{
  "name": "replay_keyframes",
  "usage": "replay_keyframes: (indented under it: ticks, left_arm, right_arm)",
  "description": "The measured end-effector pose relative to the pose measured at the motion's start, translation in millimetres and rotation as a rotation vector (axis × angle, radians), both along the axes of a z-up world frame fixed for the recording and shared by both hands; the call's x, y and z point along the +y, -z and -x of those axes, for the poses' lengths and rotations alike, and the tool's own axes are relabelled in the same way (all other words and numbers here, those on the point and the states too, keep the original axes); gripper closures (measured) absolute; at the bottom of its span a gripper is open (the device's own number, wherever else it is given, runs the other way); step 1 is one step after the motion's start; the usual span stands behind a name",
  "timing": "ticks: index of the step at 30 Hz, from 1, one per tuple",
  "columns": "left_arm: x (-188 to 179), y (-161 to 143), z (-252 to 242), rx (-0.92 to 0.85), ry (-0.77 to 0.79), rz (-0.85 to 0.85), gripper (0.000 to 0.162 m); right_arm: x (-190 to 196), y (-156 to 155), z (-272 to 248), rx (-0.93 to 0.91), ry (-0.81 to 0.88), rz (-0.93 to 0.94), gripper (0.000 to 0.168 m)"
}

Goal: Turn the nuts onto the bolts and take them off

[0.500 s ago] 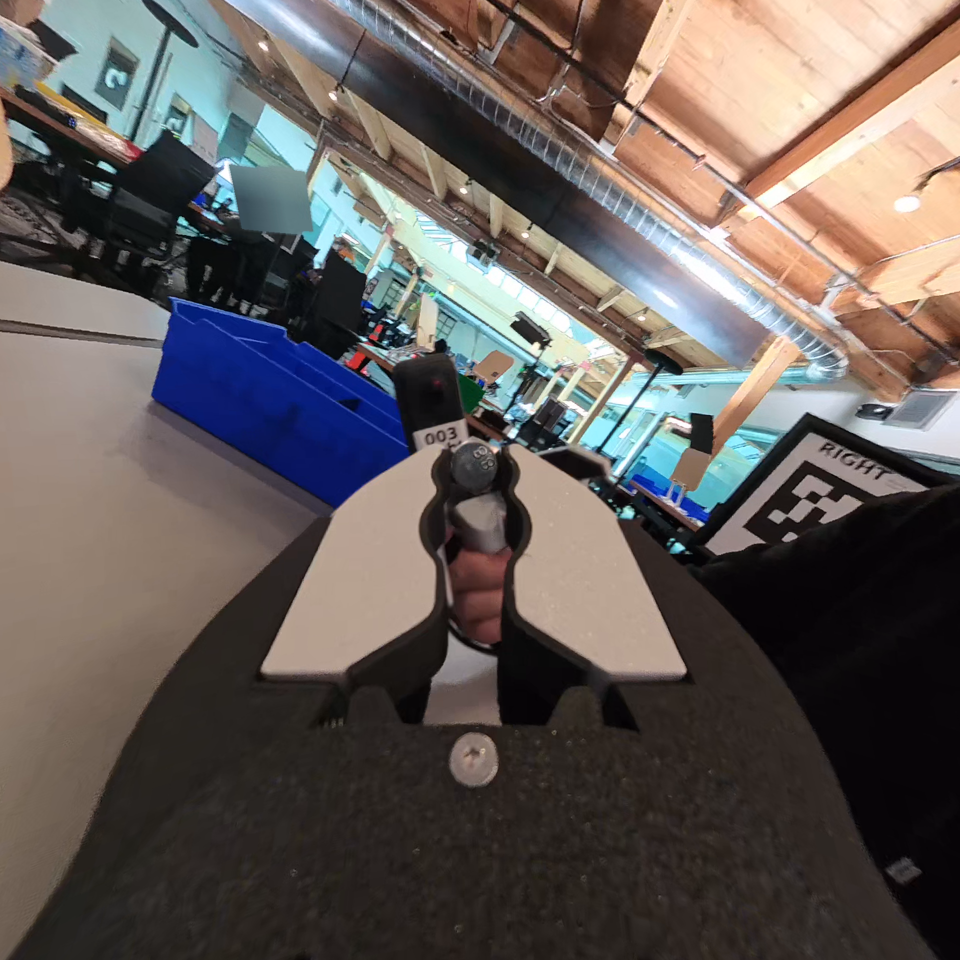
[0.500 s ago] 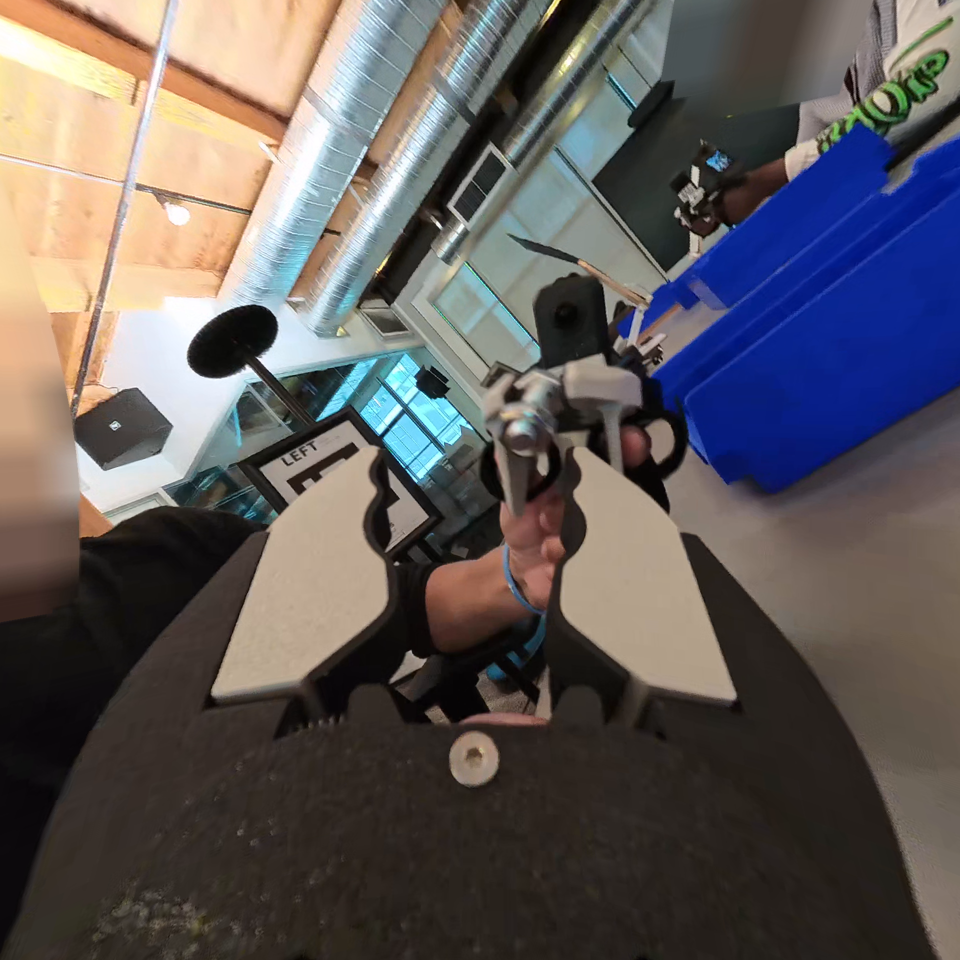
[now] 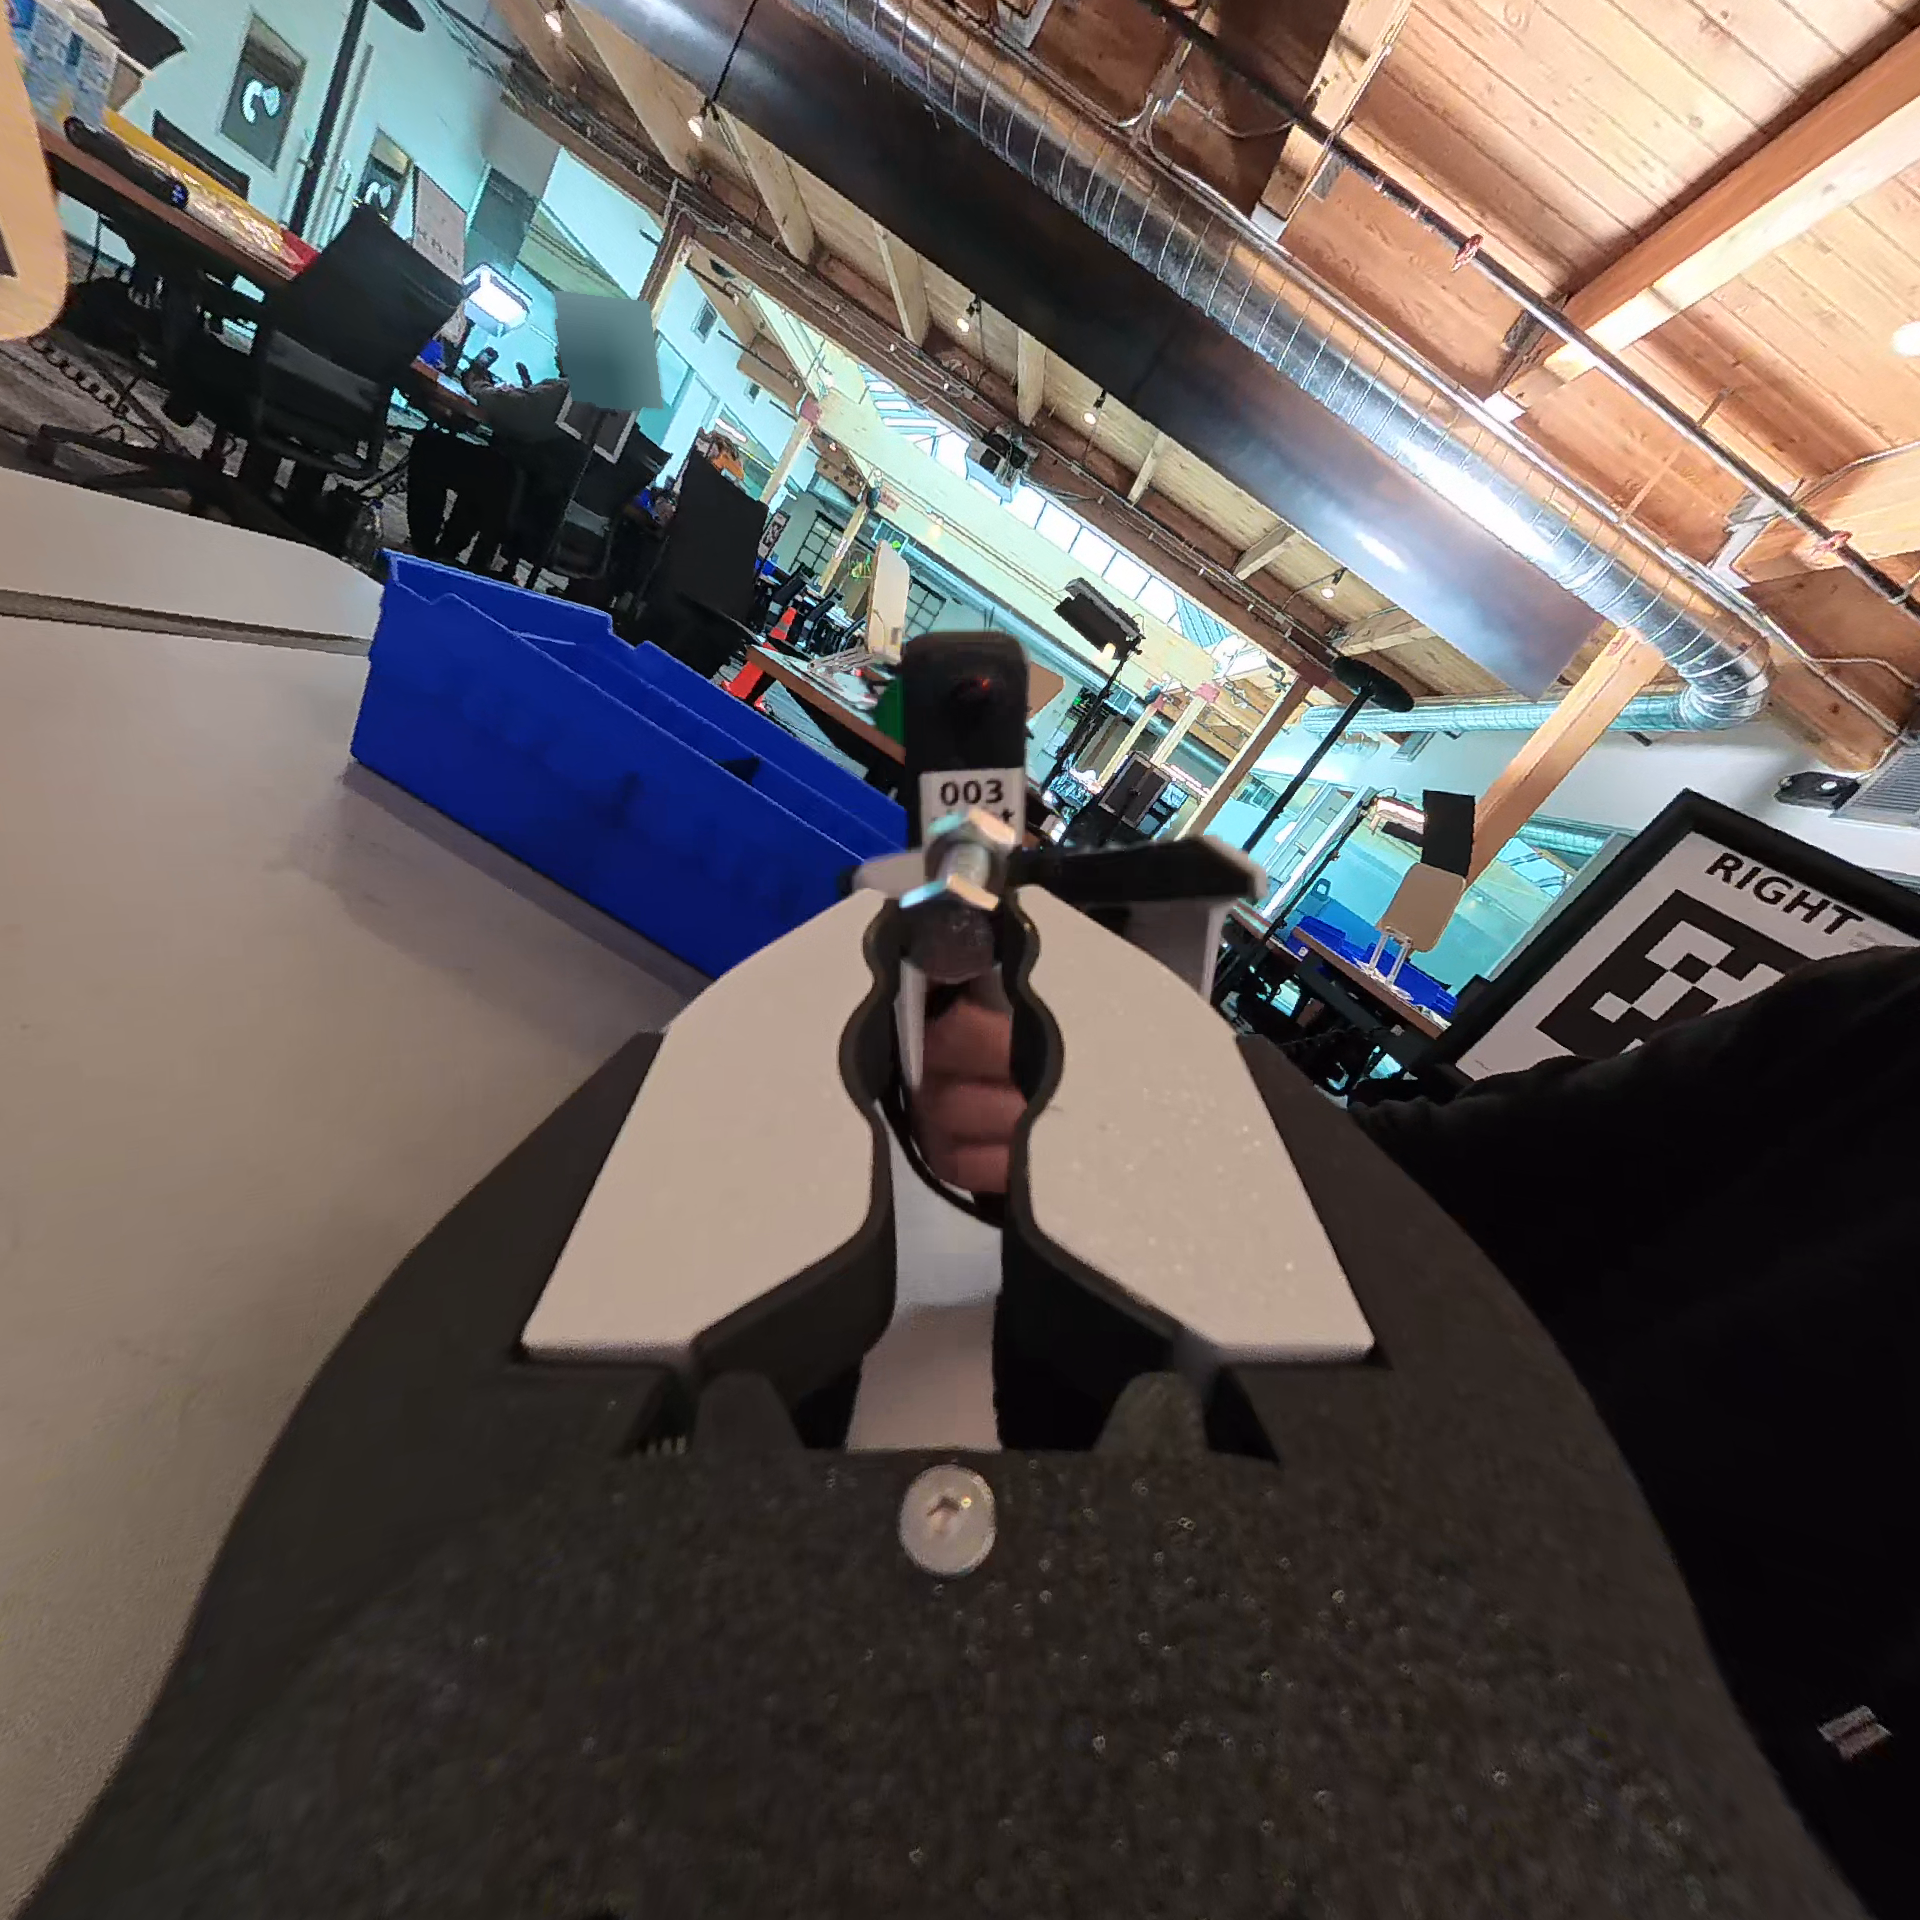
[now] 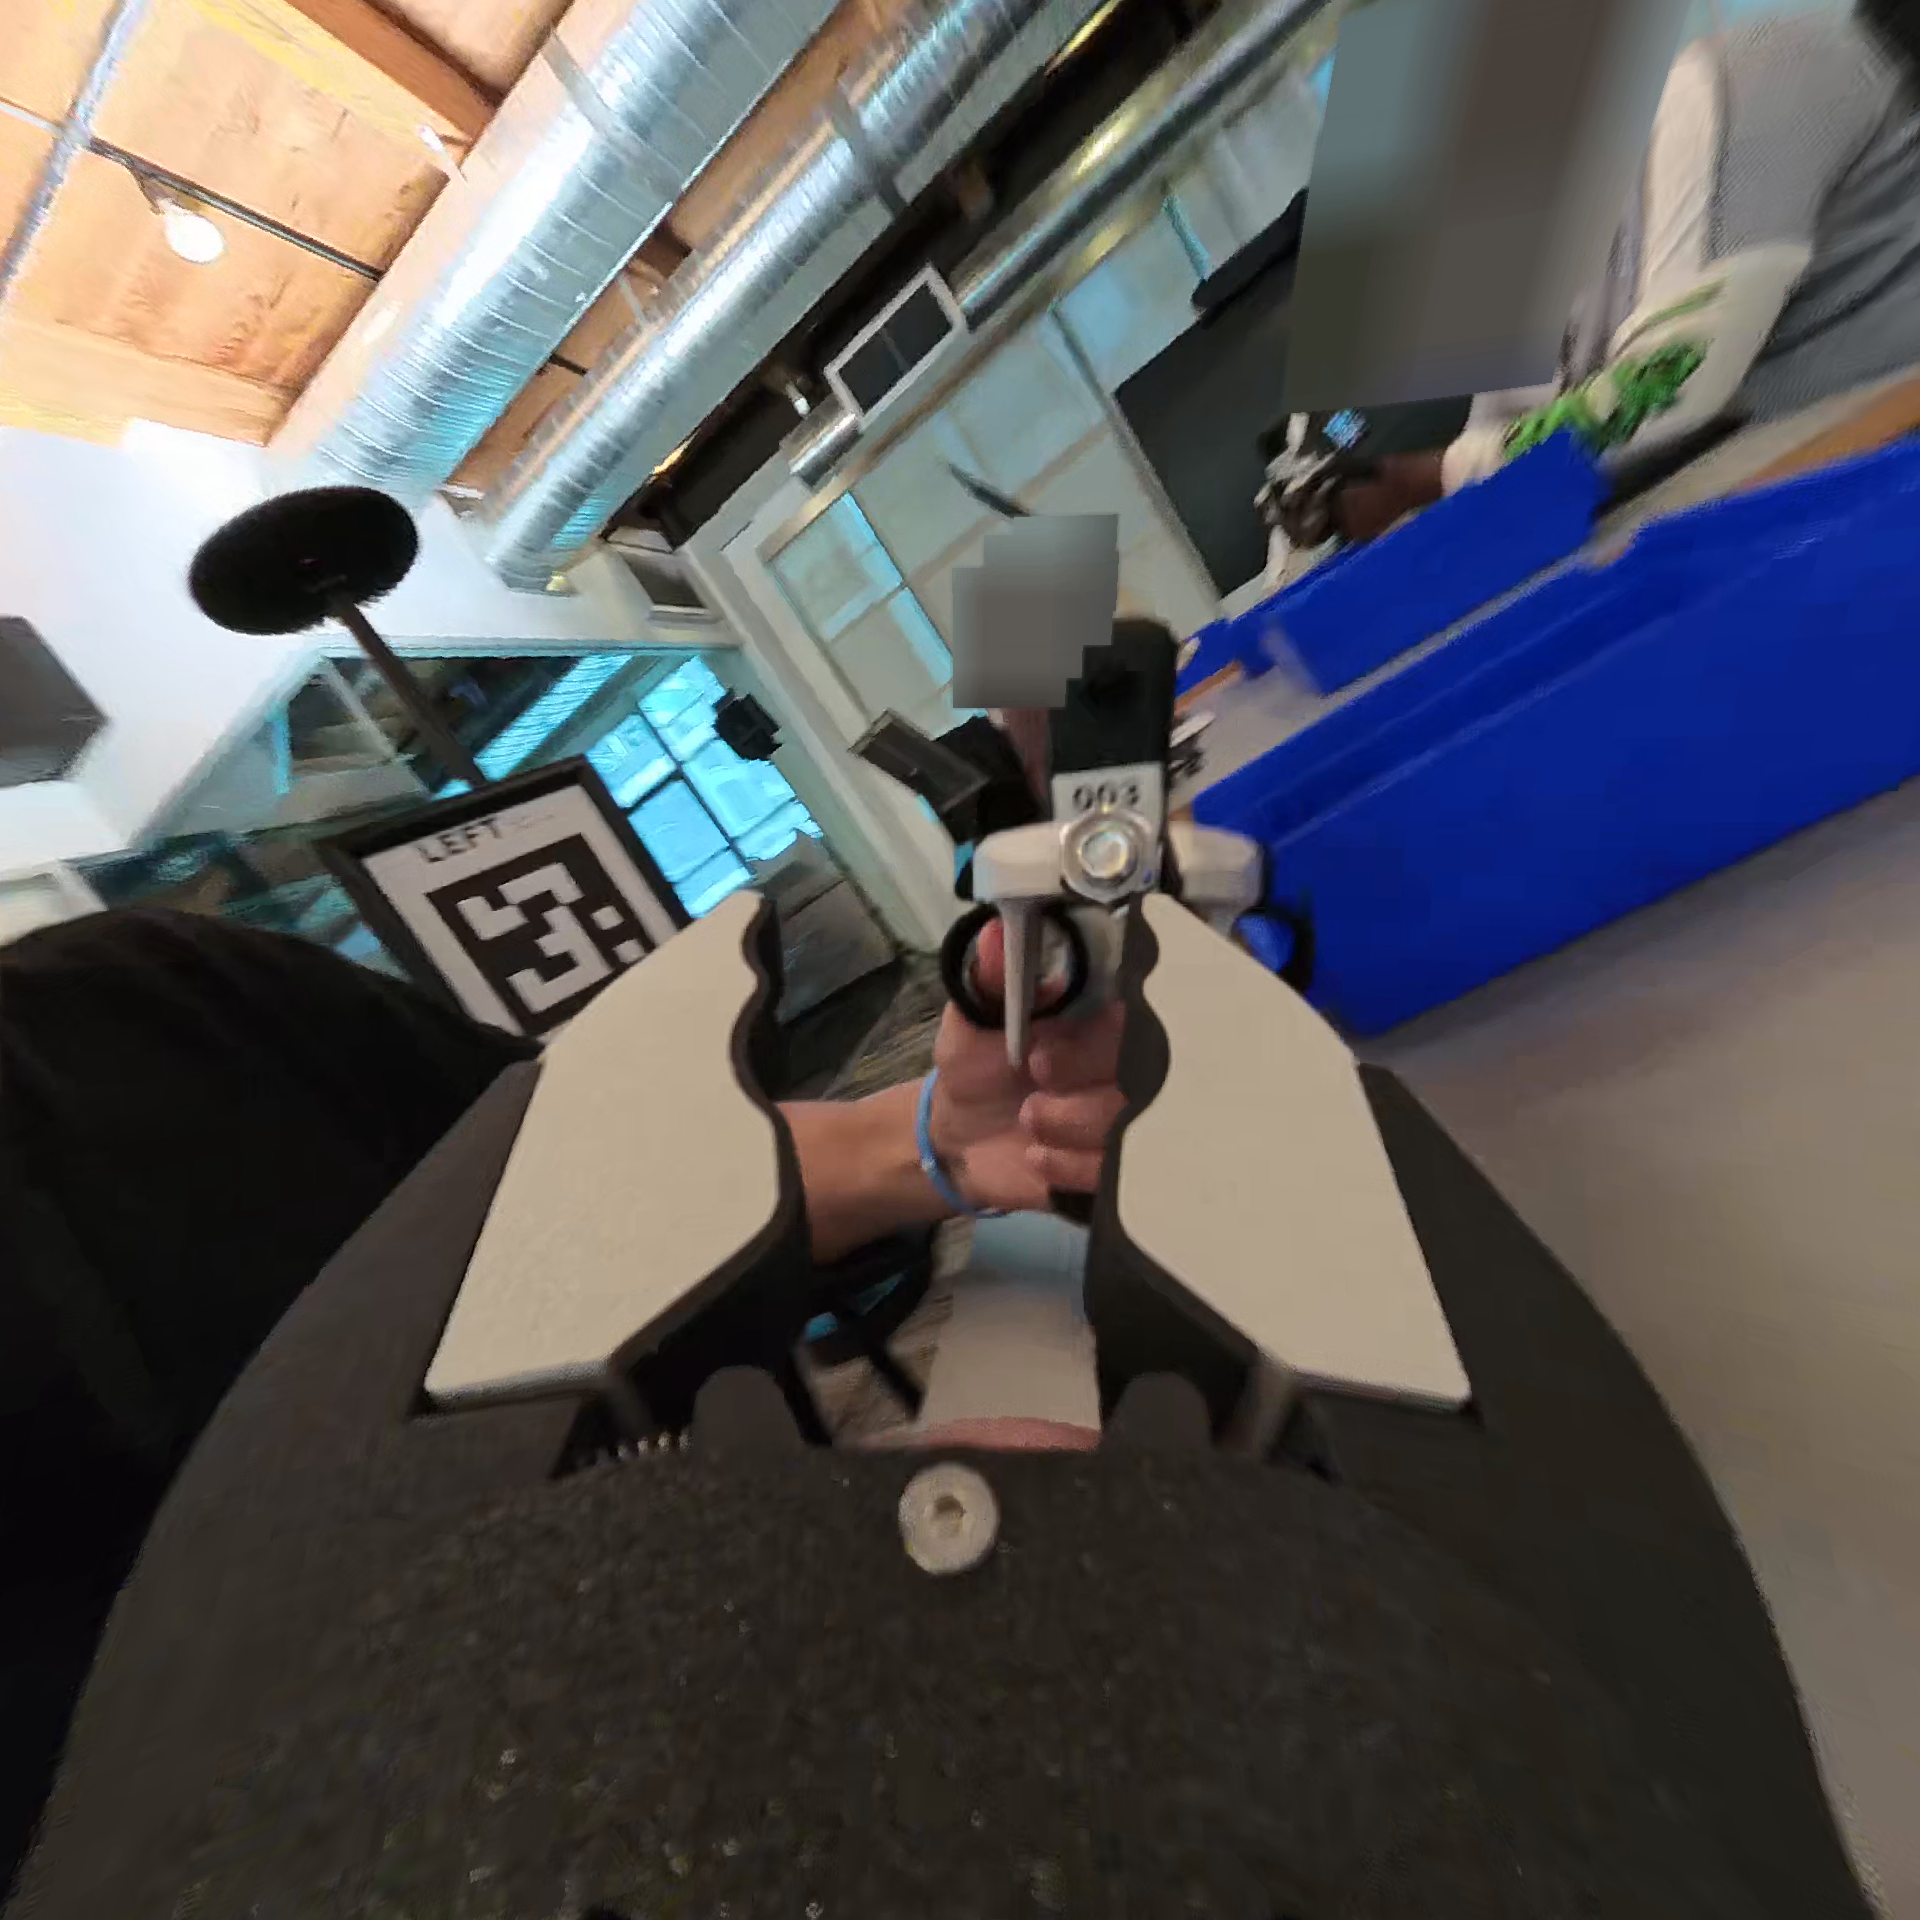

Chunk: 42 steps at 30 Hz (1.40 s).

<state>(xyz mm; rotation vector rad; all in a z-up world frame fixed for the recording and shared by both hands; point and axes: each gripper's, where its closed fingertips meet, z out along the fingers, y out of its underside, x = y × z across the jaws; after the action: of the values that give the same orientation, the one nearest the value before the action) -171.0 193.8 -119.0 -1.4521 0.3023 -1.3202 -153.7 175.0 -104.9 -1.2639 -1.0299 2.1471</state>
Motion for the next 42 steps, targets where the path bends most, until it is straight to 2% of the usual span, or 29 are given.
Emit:
replay_keyframes:
  ticks: [2, 4, 7, 9, 12, 13, 16, 18, 21, 22, 24, 26, 28, 31, 34, 35, 37, 38, 40, 42]
  left_arm:
    - [0.8, 2.2, 1.2, 0.022, -0.008, 0.004, 0.145]
    - [-0.2, 2.1, 2.1, 0.022, -0.007, 0.0, 0.145]
    - [-0.5, -1.8, 2.4, 0.001, -0.001, -0.003, 0.145]
    - [-1.8, 1.0, -1.1, 0.031, 0.013, -0.004, 0.145]
    - [-2.0, 10.6, -6.6, 0.099, 0.032, 0.011, 0.145]
    - [-0.6, 14.7, -7.0, 0.129, 0.023, 0.019, 0.145]
    - [1.2, 23.4, -6.8, 0.189, 0.014, 0.027, 0.145]
    - [-0.2, 19.4, -7.1, 0.17, 0.021, 0.016, 0.145]
    - [-3.4, 15.1, -10.8, 0.167, 0.041, -0.003, 0.145]
    - [-3.9, 15.5, -12.1, 0.169, 0.048, -0.001, 0.145]
    - [-3.5, 18.1, -13.0, 0.171, 0.054, 0.007, 0.145]
    - [-1.4, 25.5, -13.3, 0.205, 0.046, 0.03, 0.145]
    - [-3.2, 26.4, -14.0, 0.198, 0.059, 0.03, 0.145]
    - [-5.9, 18.0, -14.1, 0.171, 0.068, 0.008, 0.145]
    - [-7.3, 16.1, -14.8, 0.178, 0.071, -0.002, 0.145]
    - [-6.8, 17.7, -14.9, 0.183, 0.071, 0.003, 0.145]
    - [-5.7, 21.5, -14.7, 0.189, 0.074, 0.015, 0.145]
    - [-3.6, 25.4, -14.2, 0.204, 0.066, 0.03, 0.145]
    - [-0.9, 31.6, -13.0, 0.232, 0.05, 0.038, 0.145]
    - [-1.9, 27.2, -12.5, 0.194, 0.058, 0.033, 0.145]
  right_arm:
    - [16.6, -11.9, -9.9, 0.054, 0.109, -0.055, 0.11]
    - [27.3, -7.0, -12.1, 0.026, 0.158, -0.048, 0.108]
    - [14.4, 18.8, -1.4, -0.088, 0.05, -0.005, 0.111]
    - [-1.3, 25.5, 4.3, -0.141, -0.047, -0.005, 0.11]
    - [3.3, 8.2, 2.9, -0.103, 0.033, -0.106, 0.107]
    - [5.6, 1.0, -2.4, -0.086, 0.055, -0.163, 0.114]
    - [20.7, -9.6, -14.7, -0.089, 0.142, -0.249, 0.113]
    - [25.8, 7.4, -15.2, -0.169, 0.156, -0.296, 0.113]
    - [4.3, 38.9, -6.1, -0.253, 0.031, -0.275, 0.109]
    - [-3.5, 38.0, -3.9, -0.229, 0.004, -0.272, 0.11]
    - [-4.8, 23.8, -1.0, -0.171, 0.042, -0.298, 0.1]
    - [2.1, -2.4, -9.4, -0.068, 0.112, -0.334, 0.109]
    - [14.2, -11.9, -15.3, -0.057, 0.169, -0.35, 0.109]
    - [17.8, 17.1, -14.1, -0.17, 0.135, -0.362, 0.109]
    - [2.1, 42.4, -6.7, -0.227, 0.034, -0.338, 0.108]
    - [-2.6, 38.6, -5.4, -0.208, 0.021, -0.341, 0.11]
    - [-5.2, 19.0, -5.3, -0.152, 0.043, -0.353, 0.101]
    - [-8.9, 5.3, -10.2, -0.104, 0.031, -0.364, 0.11]
    - [-3.0, -15.3, -15.8, -0.049, 0.09, -0.371, 0.107]
    - [5.4, -8.0, -17.3, -0.098, 0.13, -0.417, 0.108]
